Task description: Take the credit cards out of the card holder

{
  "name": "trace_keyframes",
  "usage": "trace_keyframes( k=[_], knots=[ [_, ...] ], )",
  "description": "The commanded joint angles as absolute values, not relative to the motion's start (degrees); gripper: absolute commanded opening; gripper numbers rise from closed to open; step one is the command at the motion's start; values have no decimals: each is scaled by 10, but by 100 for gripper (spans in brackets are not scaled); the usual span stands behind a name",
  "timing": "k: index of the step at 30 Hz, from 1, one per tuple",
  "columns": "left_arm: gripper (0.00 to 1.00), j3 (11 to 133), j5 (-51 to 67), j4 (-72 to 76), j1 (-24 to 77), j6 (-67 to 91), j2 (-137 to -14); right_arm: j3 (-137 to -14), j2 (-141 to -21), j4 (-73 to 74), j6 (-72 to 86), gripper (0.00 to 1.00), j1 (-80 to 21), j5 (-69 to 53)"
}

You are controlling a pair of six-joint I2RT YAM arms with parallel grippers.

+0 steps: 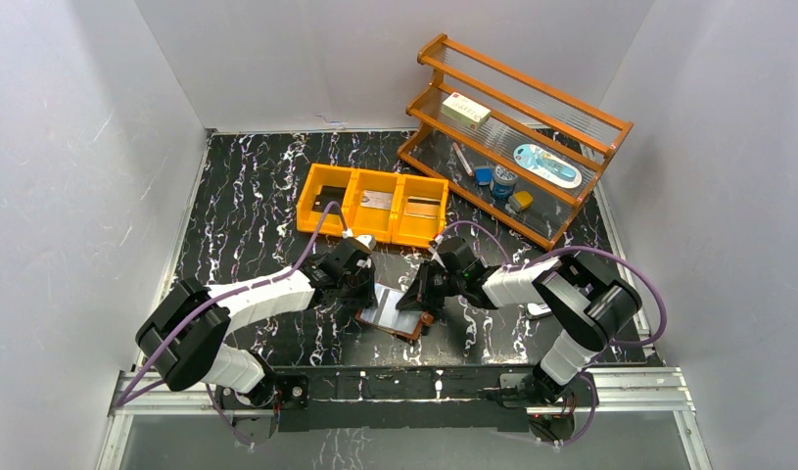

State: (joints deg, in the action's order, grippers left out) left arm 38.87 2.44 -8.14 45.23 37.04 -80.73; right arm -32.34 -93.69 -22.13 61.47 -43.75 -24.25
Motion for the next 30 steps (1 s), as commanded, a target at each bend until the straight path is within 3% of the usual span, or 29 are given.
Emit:
trace_keyframes(
  k=[1,15,25,30],
  knots=[
    [9,367,-12,-131,454,366,-827,-315,-913,-224,601,0,-424,-274],
    [9,376,-25,-148,454,367,-823,-322,-910,-146,515,0,-388,-341],
    [37,401,-3,-150,454,358,-704,-421,-986,-82,421,0,-408,-369],
    [44,395,28,-138,455,346,-702,-465,-1029,-61,393,0,-425,-376]
  ],
)
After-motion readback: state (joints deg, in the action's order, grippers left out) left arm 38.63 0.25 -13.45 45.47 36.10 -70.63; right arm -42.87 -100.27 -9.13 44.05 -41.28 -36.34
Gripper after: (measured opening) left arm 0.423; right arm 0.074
